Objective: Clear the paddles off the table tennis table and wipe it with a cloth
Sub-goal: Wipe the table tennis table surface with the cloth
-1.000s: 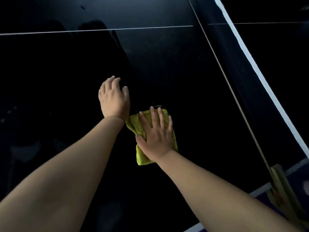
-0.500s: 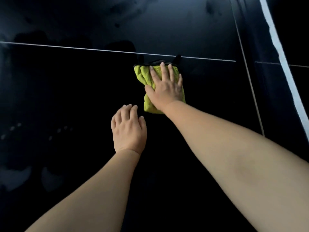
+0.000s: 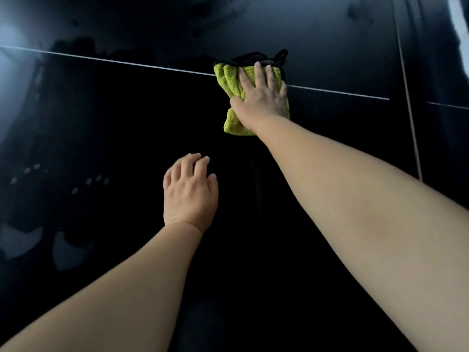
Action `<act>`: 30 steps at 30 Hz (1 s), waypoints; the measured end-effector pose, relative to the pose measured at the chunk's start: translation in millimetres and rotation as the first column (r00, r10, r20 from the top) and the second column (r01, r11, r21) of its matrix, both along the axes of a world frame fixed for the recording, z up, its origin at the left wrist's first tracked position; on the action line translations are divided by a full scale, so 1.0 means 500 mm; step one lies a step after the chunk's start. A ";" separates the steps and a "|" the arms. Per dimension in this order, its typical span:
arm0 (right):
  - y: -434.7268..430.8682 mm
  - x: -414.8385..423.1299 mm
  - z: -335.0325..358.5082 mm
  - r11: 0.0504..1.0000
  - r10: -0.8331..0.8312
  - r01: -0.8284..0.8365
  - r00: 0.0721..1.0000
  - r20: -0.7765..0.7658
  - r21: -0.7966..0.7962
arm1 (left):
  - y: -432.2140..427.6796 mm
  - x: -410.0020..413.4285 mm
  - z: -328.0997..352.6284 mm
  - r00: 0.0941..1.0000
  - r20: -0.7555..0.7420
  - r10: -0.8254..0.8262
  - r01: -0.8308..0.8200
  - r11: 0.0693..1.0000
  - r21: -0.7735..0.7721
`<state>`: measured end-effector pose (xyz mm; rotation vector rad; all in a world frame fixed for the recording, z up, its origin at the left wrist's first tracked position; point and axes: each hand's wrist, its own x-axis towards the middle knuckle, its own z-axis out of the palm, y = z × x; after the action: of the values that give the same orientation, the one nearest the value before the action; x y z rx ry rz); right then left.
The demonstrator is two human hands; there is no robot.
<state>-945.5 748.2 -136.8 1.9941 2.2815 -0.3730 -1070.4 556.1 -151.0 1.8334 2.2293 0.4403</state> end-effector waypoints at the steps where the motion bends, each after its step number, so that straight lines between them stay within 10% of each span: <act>1: -0.029 0.010 0.000 1.000 -0.001 0.001 1.000 0.001 0.003 | 0.000 0.001 0.001 1.000 0.001 -0.003 0.003 1.000 0.001; 30: -1.148 0.043 0.028 0.963 -0.241 0.254 0.962 0.126 -0.096 | -0.241 0.006 0.064 0.869 0.027 -0.494 0.486 0.863 0.136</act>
<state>-923.8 174.0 -123.0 2.1881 1.9061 -0.3849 -1067.3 435.4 -118.9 2.3179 1.6306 0.5320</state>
